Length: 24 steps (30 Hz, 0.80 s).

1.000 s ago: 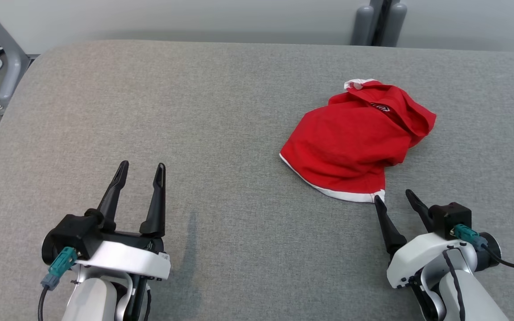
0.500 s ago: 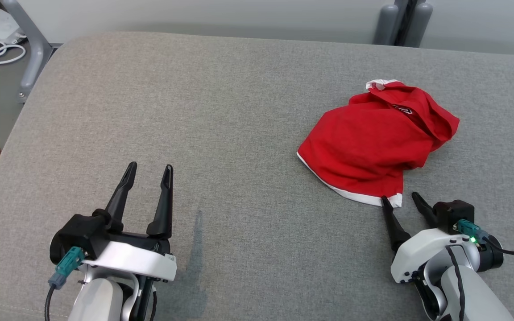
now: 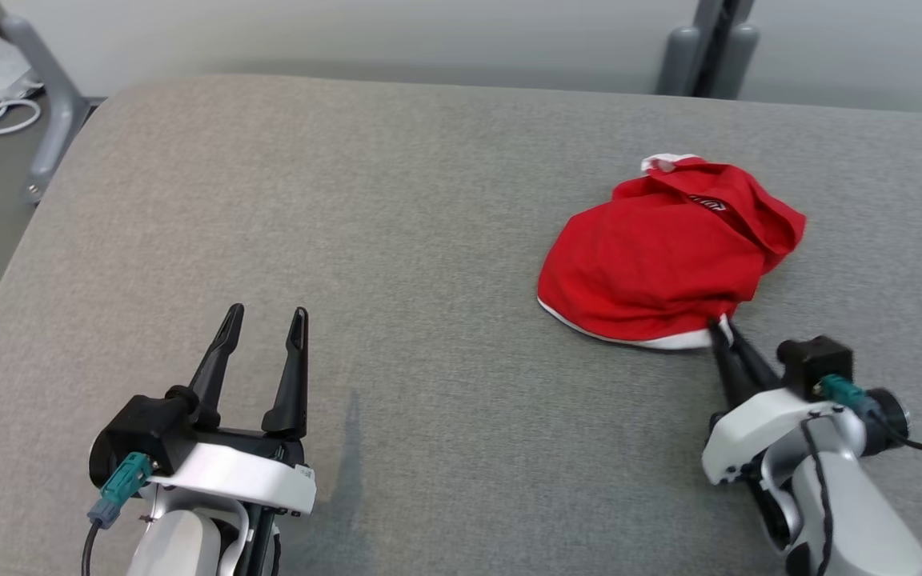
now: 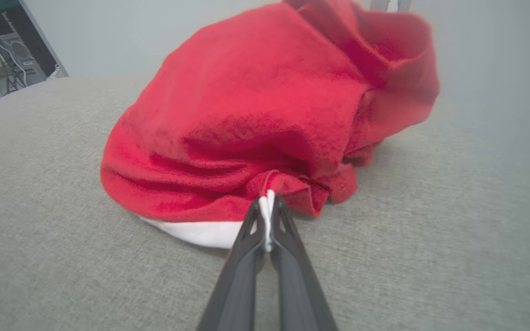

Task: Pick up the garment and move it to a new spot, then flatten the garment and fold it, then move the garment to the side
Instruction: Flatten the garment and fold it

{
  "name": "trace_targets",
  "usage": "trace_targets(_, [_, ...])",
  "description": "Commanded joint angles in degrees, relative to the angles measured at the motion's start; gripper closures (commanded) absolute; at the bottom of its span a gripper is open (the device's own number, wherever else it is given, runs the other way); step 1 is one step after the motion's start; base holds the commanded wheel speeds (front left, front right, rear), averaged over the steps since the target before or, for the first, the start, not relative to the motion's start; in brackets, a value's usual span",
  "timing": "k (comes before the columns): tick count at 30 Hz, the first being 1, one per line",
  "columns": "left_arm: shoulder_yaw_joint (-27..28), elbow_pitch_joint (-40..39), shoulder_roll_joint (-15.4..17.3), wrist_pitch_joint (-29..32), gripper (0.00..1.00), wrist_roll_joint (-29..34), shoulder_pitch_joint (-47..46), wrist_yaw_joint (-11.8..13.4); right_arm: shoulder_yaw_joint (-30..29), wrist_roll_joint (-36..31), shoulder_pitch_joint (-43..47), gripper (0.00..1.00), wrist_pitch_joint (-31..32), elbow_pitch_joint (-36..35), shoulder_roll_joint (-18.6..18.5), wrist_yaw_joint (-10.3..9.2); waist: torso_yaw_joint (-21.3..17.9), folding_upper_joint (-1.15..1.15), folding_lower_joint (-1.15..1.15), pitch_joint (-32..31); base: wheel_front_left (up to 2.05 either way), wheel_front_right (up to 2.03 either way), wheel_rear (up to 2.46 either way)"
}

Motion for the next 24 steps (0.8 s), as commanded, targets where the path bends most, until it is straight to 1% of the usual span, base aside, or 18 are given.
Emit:
trace_targets(1, [0.33, -0.33, 0.21, -0.15, 0.00, -0.20, 0.24, 0.02, -2.27, -1.94, 0.75, 1.00, -0.57, -2.82, -0.88, -0.02, -1.85, 0.00, 0.00, -1.09, 0.00, 0.00, 0.00])
trace_targets(3, [0.26, -0.41, 0.20, -0.15, 0.00, -0.34, 0.51, -0.01, -4.91, -3.50, 2.04, 1.00, -0.61, -6.32, -1.09, -0.02, -3.13, 0.00, 0.00, -1.75, 0.00, 0.00, 0.00])
trace_targets(4, [0.26, -0.41, 0.20, -0.15, 0.00, -0.34, 0.51, -0.01, -4.91, -3.50, 2.04, 1.00, -0.61, -6.32, -1.09, -0.02, -3.13, 0.00, 0.00, -1.75, 0.00, 0.00, 0.00])
trace_targets(9, [0.34, -0.62, 0.19, -0.15, 0.00, -0.25, 1.01, 0.21, -10.89, -7.39, 6.57, 1.00, -0.60, -18.76, -0.87, -0.02, -6.55, 0.00, 0.00, -2.87, 0.00, 0.00, 0.00])
trace_targets(11, [0.19, -0.72, 0.19, -0.15, 0.00, -0.41, 0.84, 0.23, -12.17, -8.90, 8.69, 1.00, -0.44, -22.96, -0.67, -0.02, -7.56, 0.00, 0.00, -2.86, 0.00, 0.00, 0.00])
trace_targets(14, [-0.03, -0.81, 0.24, -0.15, 0.00, -0.57, 0.27, 0.30, -13.31, -10.07, 11.41, 1.00, 1.65, -27.30, -0.52, -0.02, -8.65, 0.00, 0.00, -2.49, 0.00, 0.00, 0.00])
trace_targets(19, [-0.38, -0.69, 0.23, -0.15, 0.00, -0.84, -0.12, 0.30, -15.25, -10.30, 16.04, 1.00, 5.97, -30.33, -0.39, -0.02, -9.59, 0.00, 0.00, -1.88, 0.00, 0.00, 0.00])
trace_targets(24, [-0.48, -0.44, 0.23, -0.15, 0.00, -1.07, -0.12, 0.13, -17.25, -9.72, 18.89, 1.00, 8.03, -29.58, -0.37, -0.02, -9.83, 0.00, 0.00, -1.55, 0.00, 0.00, 0.00])
